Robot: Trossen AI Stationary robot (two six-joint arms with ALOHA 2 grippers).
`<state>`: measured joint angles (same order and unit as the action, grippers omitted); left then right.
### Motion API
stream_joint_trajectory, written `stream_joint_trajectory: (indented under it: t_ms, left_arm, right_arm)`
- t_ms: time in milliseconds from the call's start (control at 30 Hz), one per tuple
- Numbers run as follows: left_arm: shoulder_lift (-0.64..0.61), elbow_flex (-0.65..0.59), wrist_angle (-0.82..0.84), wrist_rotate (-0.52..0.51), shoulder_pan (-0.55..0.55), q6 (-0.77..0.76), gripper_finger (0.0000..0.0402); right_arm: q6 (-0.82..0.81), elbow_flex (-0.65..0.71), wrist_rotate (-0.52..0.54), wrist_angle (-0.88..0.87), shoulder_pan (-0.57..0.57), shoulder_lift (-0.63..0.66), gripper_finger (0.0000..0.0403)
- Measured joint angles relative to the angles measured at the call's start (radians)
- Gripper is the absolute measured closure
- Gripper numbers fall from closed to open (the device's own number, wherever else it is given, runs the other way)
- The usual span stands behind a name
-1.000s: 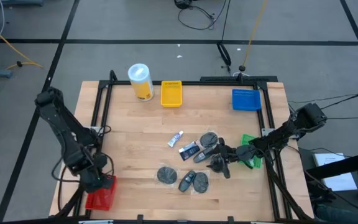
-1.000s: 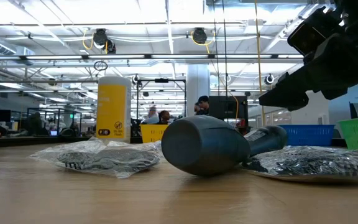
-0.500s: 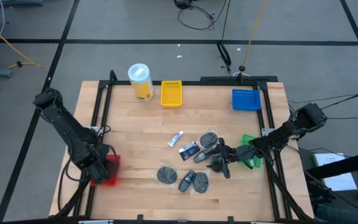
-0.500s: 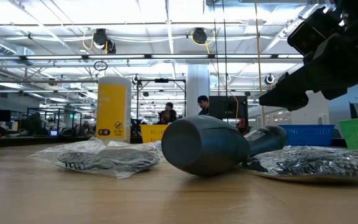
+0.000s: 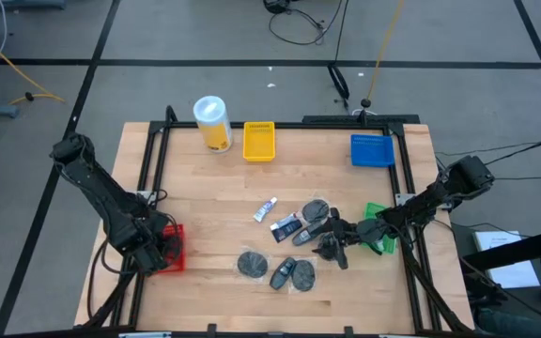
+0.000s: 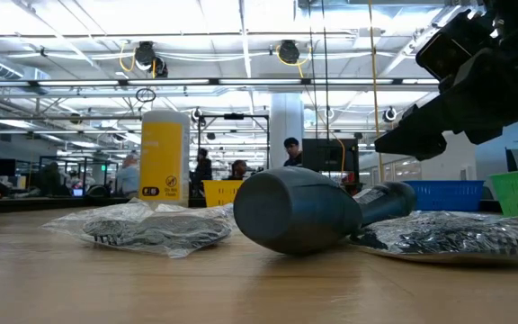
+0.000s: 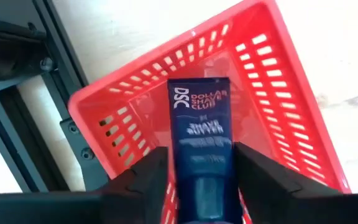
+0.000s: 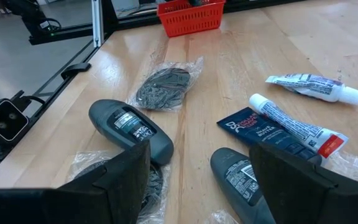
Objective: Pick & Place Travel size toiletries
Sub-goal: Put the shaving cream into the red bin, then put the hairbrush into the yellow bin
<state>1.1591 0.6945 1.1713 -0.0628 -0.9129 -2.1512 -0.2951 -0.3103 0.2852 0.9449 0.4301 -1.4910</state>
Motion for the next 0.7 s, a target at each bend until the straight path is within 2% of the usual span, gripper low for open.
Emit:
stream_joint_trajectory:
  t_ms: [167, 233, 300, 400, 500, 600, 700]
  left_arm:
    - [0.000, 0.000, 0.000, 0.023, -0.012, 0.002, 0.0151]
    - [0.000, 0.000, -0.005, 0.056, -0.024, -0.012, 0.0138]
    - [0.000, 0.000, -0.022, 0.036, -0.043, -0.042, 0.0133]
    - [0.000, 0.000, -0.088, -0.078, -0.066, -0.050, 0.0131]
    - [0.001, 0.000, -0.249, -0.240, -0.078, 0.005, 0.0131]
    - [0.013, 0.001, -0.458, -0.447, -0.083, 0.215, 0.0131]
    - [0.028, 0.001, -0.684, -0.610, -0.068, 0.527, 0.0131]
  right_arm:
    - [-0.006, 0.000, 0.000, 0.000, 0.000, 0.000, 0.0138]
    - [-0.008, 0.000, 0.000, 0.000, 0.000, 0.000, 0.0138]
    - [-0.013, 0.000, 0.000, 0.000, 0.000, 0.000, 0.0138]
    - [-0.012, 0.000, 0.000, 0.001, 0.000, 0.000, 0.0138]
    - [-0.009, 0.000, 0.000, 0.008, 0.000, 0.000, 0.0138]
    - [-0.007, 0.000, 0.000, 0.008, 0.000, 0.000, 0.0138]
    - [0.009, 0.000, 0.000, 0.008, 0.000, 0.000, 0.0138]
